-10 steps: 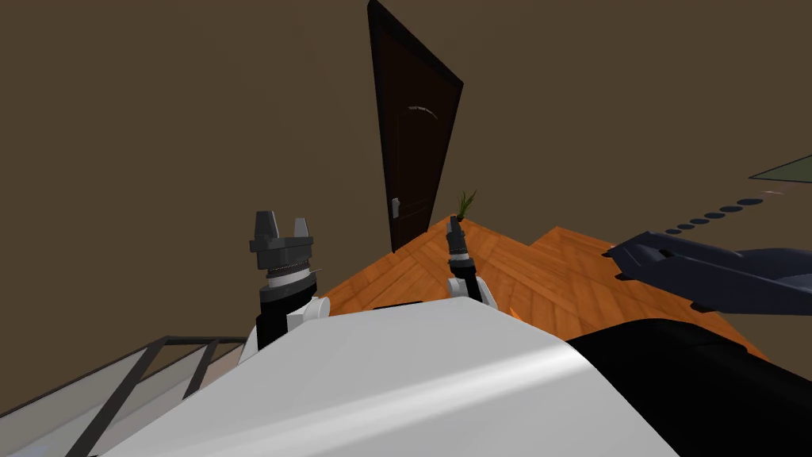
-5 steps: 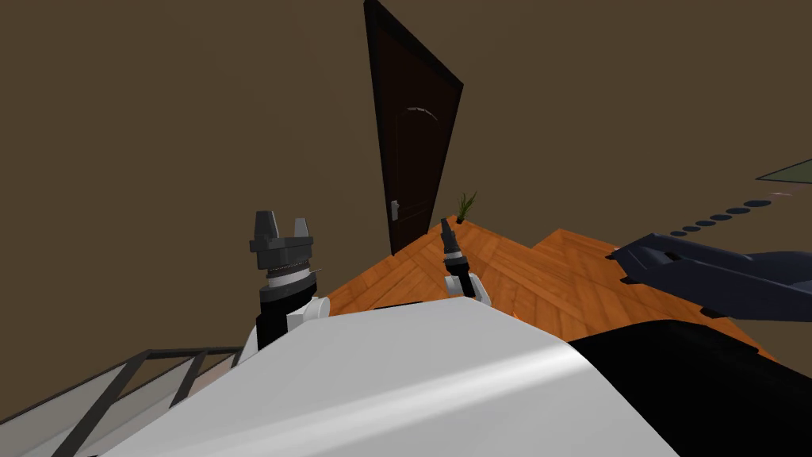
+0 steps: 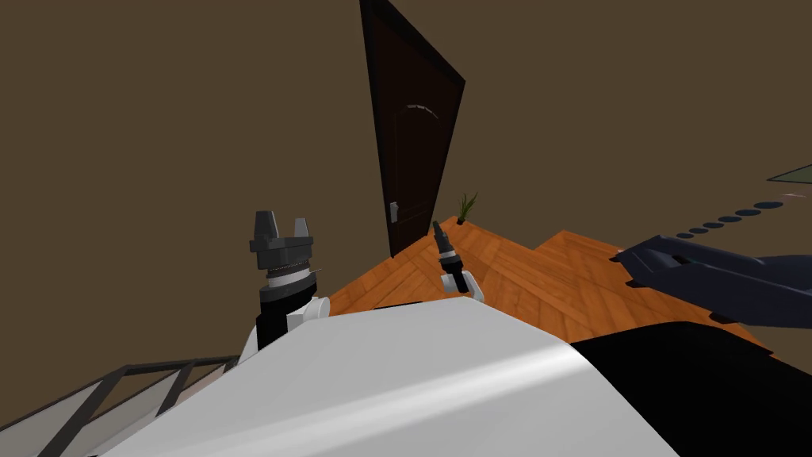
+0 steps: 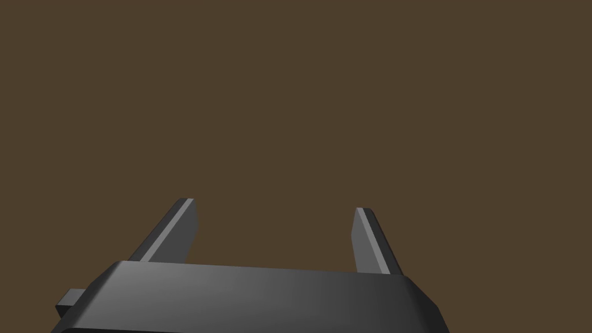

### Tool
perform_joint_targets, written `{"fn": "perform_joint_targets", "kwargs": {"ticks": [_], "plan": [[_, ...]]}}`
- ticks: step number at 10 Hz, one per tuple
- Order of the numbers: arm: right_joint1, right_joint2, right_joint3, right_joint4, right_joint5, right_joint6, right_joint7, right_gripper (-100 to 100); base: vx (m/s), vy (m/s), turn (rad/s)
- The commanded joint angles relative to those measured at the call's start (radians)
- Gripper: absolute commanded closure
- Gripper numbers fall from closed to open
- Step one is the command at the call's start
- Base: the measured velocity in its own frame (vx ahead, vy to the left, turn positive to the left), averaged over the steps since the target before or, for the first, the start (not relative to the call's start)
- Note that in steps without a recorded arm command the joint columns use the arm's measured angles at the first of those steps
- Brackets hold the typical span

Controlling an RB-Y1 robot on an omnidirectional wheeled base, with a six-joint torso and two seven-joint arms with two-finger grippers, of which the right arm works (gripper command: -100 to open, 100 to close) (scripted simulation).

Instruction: Pull the door open

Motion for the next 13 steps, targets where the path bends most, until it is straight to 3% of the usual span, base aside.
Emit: {"fn": "perform_joint_targets", "kwargs": {"ticks": [1,3,13], "plan": [[-0.024,-0.002,0.01,0.047,0.037,0.001,0.034,-100,0.113,-0.033,-0.004],[-0.061,-0.003,0.019,0.11,0.08,0.002,0.074,-100,0.144,-0.037,0.0],[-0.189,0.002,0.049,0.327,0.227,0.006,0.208,-100,0.107,-0.027,0.0]]}}
